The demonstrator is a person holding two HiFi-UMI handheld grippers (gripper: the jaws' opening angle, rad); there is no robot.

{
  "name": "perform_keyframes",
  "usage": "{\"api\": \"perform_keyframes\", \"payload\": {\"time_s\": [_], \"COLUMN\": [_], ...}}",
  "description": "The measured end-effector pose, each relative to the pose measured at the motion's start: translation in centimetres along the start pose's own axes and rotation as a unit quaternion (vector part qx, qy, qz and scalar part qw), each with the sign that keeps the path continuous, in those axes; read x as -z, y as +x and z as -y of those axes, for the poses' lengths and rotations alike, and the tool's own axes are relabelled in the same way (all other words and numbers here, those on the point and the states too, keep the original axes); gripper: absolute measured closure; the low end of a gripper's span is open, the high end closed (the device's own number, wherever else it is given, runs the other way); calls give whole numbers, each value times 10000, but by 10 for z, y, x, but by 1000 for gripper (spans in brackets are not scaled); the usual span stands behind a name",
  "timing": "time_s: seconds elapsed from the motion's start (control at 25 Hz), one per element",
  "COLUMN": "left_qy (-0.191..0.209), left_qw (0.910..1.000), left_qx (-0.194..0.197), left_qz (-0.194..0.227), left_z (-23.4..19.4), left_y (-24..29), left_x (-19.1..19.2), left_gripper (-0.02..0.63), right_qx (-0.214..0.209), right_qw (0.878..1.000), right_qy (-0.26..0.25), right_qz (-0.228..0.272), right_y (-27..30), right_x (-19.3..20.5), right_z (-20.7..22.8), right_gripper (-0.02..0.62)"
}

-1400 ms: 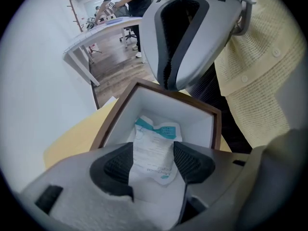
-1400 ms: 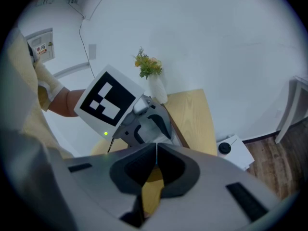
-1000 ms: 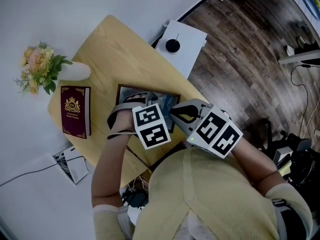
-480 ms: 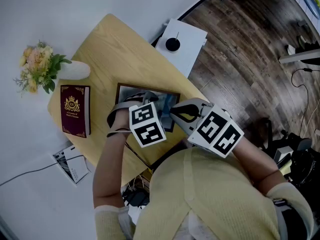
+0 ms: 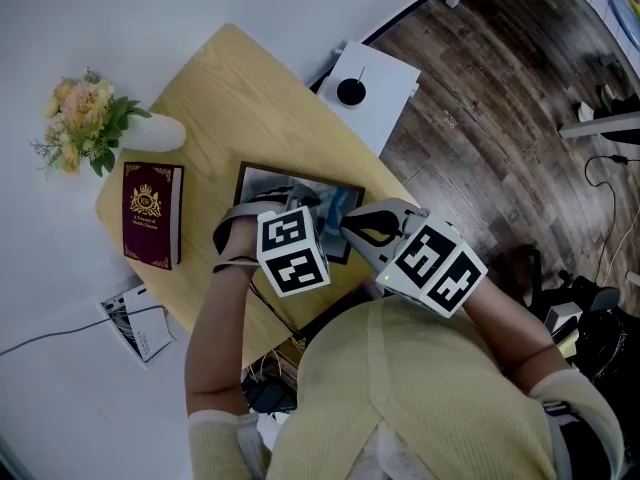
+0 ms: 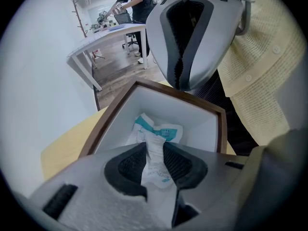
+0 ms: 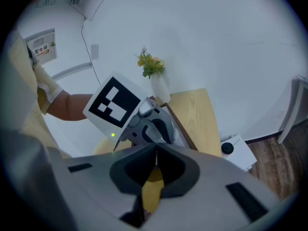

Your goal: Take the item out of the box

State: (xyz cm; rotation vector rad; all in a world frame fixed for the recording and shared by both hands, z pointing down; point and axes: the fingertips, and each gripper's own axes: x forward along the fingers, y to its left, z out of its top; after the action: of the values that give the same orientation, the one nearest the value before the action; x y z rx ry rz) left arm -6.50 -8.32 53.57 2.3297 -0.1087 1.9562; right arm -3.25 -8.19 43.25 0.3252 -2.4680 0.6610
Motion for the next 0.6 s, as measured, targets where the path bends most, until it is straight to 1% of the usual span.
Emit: {"api": "perform_keyframes", "payload": {"time_s": [0.32, 0.6], "left_qy": [98, 21], "left_qw": [9998, 9982], "left_qx": [-77, -474], "left_qz": [125, 369], "left_z": [-1, -4], "left_y": [-15, -44], "left_x": [-2, -6], "left_gripper": [488, 488], "right_qx": [210, 303], "right_qw": [9998, 9995], "right_qy": [22, -99], "right_qz": [-17, -1], "right_y": [-1, -1], "right_x": [5, 1], "right_z": [0, -8], "right_gripper": [565, 565]}}
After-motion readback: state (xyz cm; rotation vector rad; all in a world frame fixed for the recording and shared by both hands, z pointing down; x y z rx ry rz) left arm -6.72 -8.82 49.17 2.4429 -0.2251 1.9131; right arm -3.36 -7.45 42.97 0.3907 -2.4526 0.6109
